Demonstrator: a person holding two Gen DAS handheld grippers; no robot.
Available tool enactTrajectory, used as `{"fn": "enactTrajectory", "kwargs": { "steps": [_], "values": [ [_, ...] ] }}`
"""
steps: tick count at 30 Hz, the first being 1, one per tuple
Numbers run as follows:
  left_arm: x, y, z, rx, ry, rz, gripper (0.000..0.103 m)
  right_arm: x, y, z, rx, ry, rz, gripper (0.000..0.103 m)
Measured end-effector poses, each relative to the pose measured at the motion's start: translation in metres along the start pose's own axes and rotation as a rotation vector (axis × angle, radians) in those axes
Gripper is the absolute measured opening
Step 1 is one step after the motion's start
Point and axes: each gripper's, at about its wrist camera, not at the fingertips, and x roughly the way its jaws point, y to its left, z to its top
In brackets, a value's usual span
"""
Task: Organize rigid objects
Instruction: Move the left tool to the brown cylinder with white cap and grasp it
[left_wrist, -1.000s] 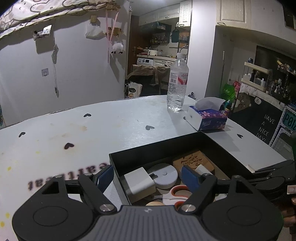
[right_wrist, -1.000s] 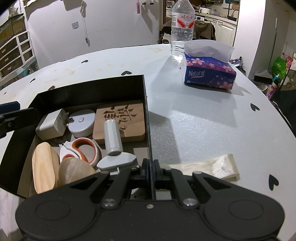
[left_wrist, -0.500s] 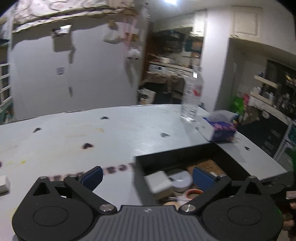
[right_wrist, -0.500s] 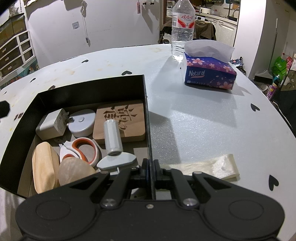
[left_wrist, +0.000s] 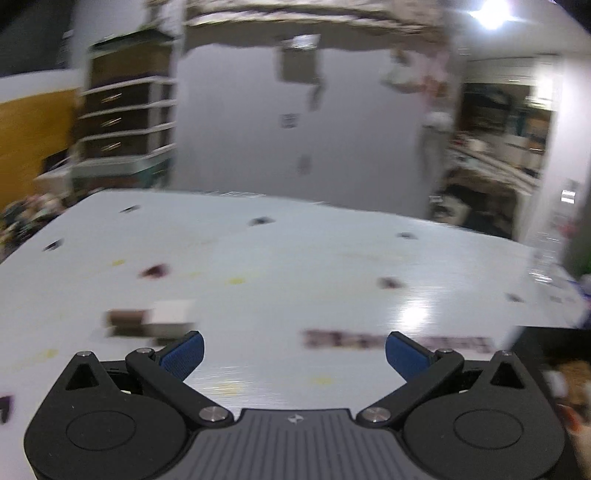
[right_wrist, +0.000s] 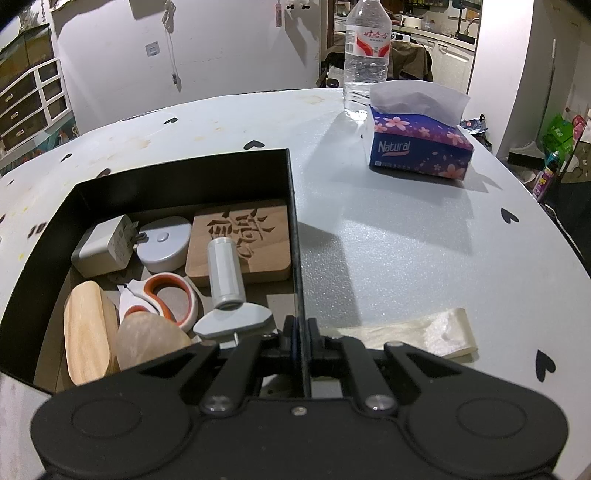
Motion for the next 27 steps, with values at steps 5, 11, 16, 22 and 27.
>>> {"fn": "enactTrajectory", "kwargs": {
  "steps": [5,11,16,22,27],
  "values": [
    [0.020,0.041,0.002,-0.026,0.033,0.118,0.103,0.000,0.000,0.000,0.000,0.000,0.000,0.007],
    [0.047,0.068,0.005,0.015,0.057,0.204,0.103,0.000,0.000,0.000,0.001,0.000,-0.001,0.007],
    [0.067,0.078,0.007,0.042,0.056,0.246,0.103,0.000,0.000,0.000,0.002,0.001,-0.004,0.008],
    [0.071,0.085,0.011,-0.040,0.044,0.196,0.103,0.000,0.000,0.000,0.003,0.000,-0.005,0.008],
    [0.073,0.085,0.013,-0.069,0.029,0.206,0.086,0.000,0.000,0.000,0.003,0.000,-0.005,0.008]
  ]
}}
